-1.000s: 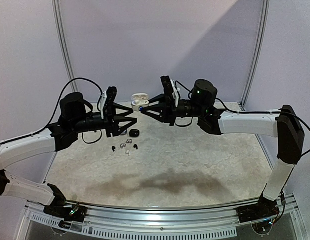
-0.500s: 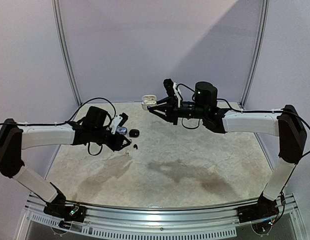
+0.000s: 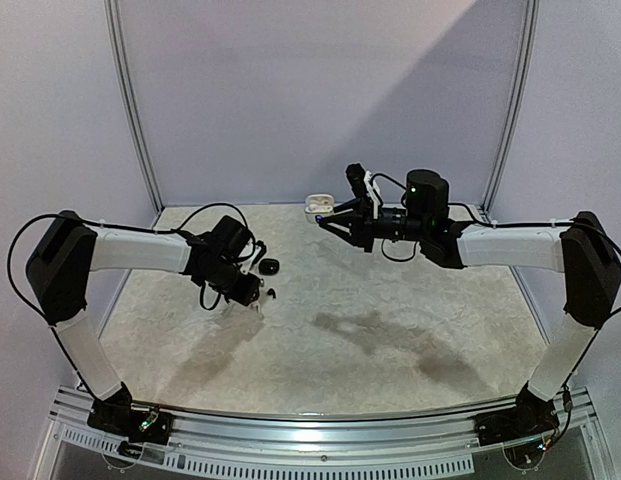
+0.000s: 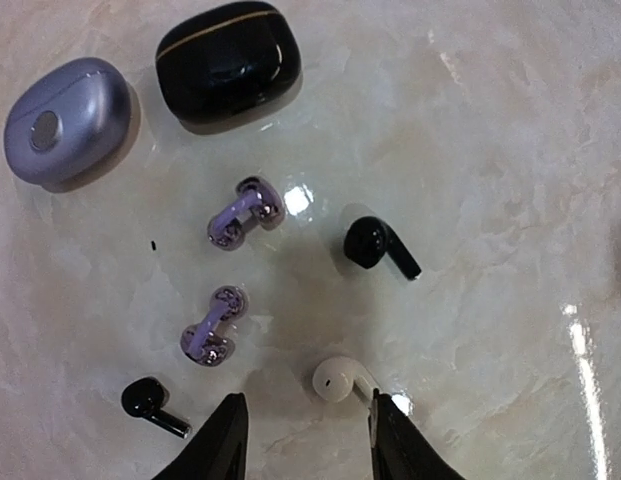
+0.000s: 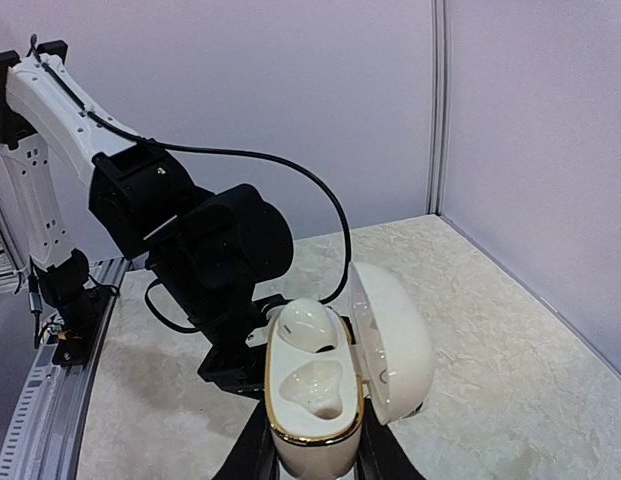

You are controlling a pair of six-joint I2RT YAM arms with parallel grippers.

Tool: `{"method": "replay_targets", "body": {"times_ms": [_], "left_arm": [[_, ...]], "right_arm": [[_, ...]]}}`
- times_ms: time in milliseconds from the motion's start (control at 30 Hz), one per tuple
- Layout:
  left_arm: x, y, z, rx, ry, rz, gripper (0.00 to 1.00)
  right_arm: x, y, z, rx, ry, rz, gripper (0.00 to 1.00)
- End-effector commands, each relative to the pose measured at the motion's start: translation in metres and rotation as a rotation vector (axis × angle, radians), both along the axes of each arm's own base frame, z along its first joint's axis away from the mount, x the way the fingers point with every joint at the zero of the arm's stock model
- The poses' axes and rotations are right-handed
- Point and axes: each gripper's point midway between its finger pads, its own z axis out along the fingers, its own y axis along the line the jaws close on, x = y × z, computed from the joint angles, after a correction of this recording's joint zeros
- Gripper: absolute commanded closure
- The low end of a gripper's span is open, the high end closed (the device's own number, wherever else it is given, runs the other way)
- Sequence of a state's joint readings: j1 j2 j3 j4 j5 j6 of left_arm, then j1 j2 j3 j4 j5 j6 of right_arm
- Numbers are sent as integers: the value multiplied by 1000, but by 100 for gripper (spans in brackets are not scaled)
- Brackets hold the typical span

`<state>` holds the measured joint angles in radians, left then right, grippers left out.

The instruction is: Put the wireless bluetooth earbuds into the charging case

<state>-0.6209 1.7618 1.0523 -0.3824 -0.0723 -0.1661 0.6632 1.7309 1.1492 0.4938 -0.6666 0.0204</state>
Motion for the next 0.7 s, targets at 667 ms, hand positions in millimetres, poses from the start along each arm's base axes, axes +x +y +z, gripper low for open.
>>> {"method": "replay_targets", "body": {"times_ms": [667], "left_arm": [[-7,-6,-38,-20,131,88,67]], "right_arm": [[7,-14,10,8,-18,-2,100]]}}
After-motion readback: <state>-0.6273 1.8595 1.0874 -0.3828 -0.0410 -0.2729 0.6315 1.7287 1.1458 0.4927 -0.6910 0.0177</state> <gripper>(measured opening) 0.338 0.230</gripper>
